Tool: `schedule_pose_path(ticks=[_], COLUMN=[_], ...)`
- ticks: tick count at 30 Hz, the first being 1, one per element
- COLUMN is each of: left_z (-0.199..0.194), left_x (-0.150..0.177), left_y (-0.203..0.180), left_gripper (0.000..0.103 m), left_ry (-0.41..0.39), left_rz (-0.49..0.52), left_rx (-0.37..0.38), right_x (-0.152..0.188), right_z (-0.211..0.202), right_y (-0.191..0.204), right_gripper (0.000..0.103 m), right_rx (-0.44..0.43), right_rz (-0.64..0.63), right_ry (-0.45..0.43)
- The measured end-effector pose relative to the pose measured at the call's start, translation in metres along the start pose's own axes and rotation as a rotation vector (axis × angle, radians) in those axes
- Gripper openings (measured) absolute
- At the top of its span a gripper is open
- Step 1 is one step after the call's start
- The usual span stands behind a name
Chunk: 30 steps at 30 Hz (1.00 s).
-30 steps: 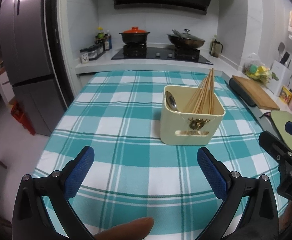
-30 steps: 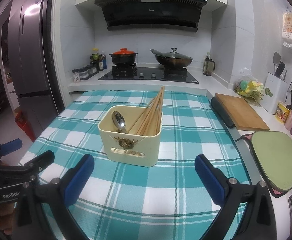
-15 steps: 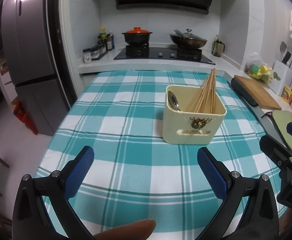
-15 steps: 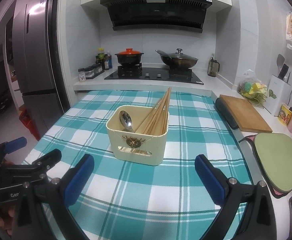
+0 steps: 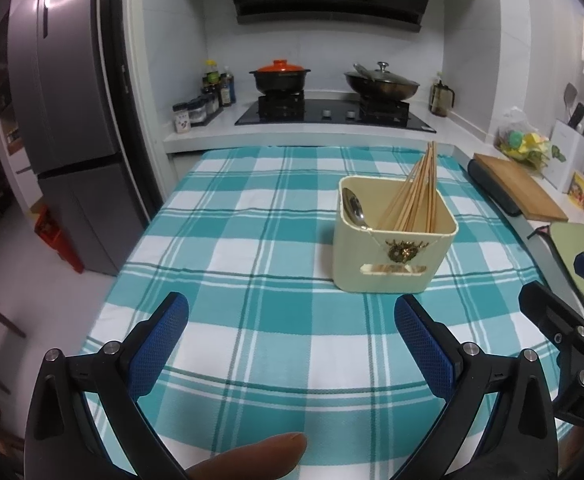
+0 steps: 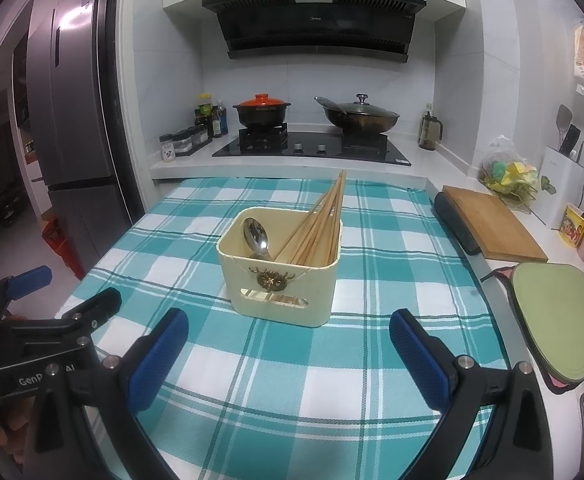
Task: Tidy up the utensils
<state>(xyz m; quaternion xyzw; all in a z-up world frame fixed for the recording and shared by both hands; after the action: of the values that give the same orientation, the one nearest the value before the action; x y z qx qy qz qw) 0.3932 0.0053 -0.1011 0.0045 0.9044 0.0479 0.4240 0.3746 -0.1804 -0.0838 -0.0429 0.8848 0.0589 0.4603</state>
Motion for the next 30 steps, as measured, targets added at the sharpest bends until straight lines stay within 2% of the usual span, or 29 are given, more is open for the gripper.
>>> schedule_pose_path(ticks=[30], left_z=[-0.0008], left_x=[-0.0012], left_y=[-0.0022], left_gripper=[0.103], left_ry=[0.0], left_rz=[0.0], left_rx=[0.008], right_x=[0.0], right_z=[0.0], right_y=[0.008], right_gripper=[0.102], right_rx=[-0.012], right_rz=[-0.009], right_ry=[0.009])
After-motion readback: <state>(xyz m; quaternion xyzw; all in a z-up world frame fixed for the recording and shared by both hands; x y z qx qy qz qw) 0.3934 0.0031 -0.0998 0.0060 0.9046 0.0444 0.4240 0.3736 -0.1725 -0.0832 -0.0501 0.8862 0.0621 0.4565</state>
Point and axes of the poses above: each gripper's, at about its wrist camera, not at the fingertips, and z roughly the way its jaws point, y to its left, x to its underside, the point moved 10 cm from there along z, roughly the way its jaws point, and after that the axes turned 5 degrees about z, right-handed, at the moved point
